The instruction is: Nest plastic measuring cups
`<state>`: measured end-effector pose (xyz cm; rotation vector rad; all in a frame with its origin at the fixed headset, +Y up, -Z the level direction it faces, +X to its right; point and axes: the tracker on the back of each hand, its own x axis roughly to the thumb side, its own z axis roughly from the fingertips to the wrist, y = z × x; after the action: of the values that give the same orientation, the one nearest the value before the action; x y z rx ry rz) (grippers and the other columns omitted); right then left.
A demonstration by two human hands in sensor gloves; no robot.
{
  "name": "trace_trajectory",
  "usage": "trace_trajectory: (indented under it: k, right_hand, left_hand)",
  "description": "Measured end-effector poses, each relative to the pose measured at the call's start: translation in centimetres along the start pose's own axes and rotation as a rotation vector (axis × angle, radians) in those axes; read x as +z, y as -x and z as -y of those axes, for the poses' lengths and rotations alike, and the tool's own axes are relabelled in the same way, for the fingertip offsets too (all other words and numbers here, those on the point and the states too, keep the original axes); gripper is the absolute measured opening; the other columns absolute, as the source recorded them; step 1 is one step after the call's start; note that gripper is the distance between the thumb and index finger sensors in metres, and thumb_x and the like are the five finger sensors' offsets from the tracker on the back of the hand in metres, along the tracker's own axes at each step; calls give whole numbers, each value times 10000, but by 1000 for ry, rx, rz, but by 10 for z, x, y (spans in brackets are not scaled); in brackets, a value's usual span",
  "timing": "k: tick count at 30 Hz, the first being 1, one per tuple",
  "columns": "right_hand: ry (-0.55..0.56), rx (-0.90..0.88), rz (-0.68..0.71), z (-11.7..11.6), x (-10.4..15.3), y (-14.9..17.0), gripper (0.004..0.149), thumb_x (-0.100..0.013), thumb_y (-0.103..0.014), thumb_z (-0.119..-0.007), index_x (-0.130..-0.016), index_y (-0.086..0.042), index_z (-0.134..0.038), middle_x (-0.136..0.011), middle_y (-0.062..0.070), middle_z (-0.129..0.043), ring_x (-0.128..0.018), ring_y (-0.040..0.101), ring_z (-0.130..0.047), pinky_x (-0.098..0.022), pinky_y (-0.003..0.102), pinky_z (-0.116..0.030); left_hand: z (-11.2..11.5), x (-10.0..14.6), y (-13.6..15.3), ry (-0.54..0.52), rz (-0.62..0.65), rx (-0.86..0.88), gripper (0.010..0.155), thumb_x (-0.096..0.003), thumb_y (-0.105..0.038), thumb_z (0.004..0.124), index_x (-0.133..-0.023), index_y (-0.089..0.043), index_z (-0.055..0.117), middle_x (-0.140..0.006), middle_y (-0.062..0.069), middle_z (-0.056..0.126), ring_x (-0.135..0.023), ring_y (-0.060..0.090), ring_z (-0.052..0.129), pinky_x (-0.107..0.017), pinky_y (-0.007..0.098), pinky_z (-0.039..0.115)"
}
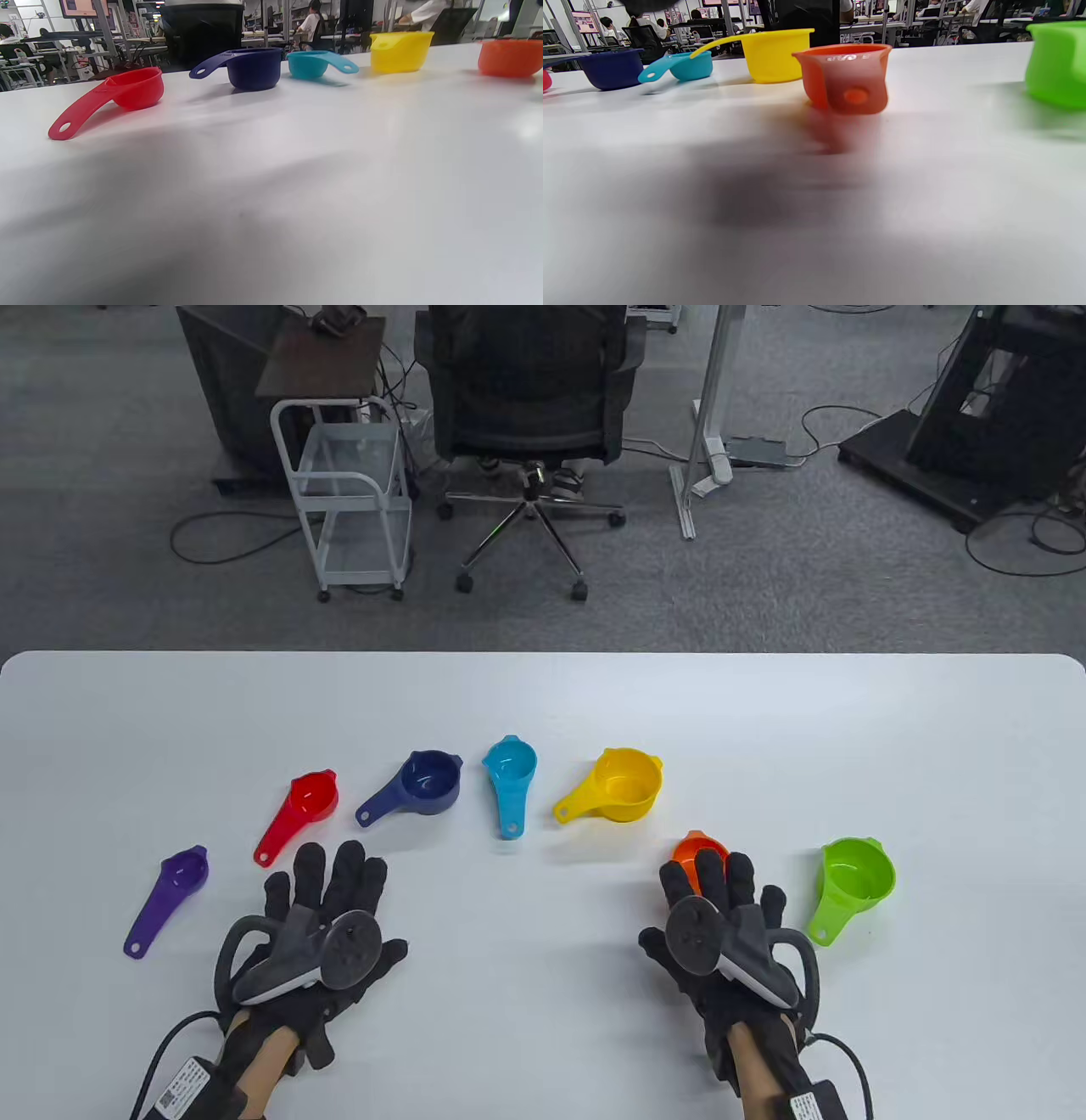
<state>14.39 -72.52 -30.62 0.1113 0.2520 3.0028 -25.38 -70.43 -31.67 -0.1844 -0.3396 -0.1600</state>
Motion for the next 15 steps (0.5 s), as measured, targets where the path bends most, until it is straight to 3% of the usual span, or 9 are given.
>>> trace_trajectory:
  k: [9, 15]
  right_hand:
    - [25, -8, 12, 3, 3, -4, 817, -548, -614, -509, -1176, -191, -203, -1218, 296, -110, -1038, 559, -111, -678, 790, -183]
    - [117, -25, 8, 15, 5, -22, 836, -550, -612, -508, -1183, -155, -211, -1217, 324, -125, -1042, 576, -135, -681, 799, -198]
  left_hand:
    - [5, -4, -2, 46, -9, -4, 896, -532, -664, 499, -1178, -142, 164, -1218, 222, 116, -1032, 655, 155, -647, 785, 201]
    - [6, -5, -1, 63, -16, 10, 898, -533, -664, 501, -1177, -140, 159, -1216, 225, 113, -1045, 632, 151, -649, 784, 200]
